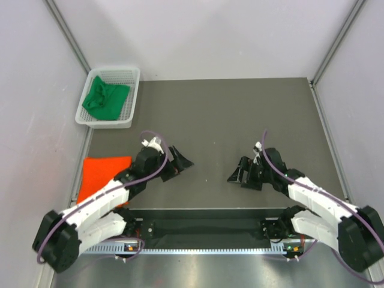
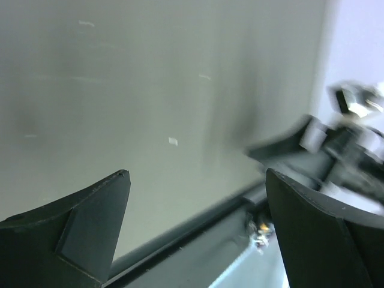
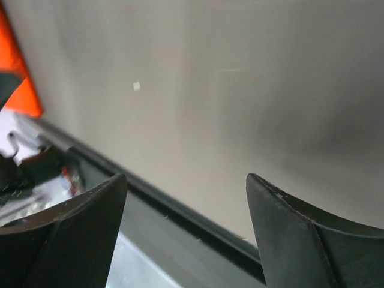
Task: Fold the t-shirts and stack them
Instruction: Reset both grippers
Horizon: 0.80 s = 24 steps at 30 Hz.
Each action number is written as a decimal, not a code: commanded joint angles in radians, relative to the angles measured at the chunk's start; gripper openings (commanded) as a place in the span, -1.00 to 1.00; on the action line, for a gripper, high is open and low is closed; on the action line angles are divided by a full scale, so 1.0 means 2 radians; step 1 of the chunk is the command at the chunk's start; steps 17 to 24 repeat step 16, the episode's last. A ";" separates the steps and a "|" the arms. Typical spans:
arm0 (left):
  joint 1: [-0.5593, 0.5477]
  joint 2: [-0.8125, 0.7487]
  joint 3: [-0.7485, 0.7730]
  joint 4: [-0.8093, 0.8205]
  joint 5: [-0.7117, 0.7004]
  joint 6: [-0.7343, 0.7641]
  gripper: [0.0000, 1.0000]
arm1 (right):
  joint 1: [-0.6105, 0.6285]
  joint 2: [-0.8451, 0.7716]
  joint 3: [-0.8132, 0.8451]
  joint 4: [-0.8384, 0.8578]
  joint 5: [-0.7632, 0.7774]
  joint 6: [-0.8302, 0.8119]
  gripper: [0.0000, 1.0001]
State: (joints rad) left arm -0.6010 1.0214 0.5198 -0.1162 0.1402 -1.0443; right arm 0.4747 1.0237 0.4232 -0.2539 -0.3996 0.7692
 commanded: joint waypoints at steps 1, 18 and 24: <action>-0.002 -0.079 -0.067 0.160 0.080 -0.008 0.97 | 0.001 -0.054 -0.027 0.033 0.098 0.026 0.65; -0.002 -0.326 -0.339 0.485 0.164 -0.183 0.97 | 0.001 -0.337 -0.224 0.150 0.047 0.059 0.99; -0.002 -0.326 -0.339 0.485 0.164 -0.183 0.97 | 0.001 -0.337 -0.224 0.150 0.047 0.059 0.99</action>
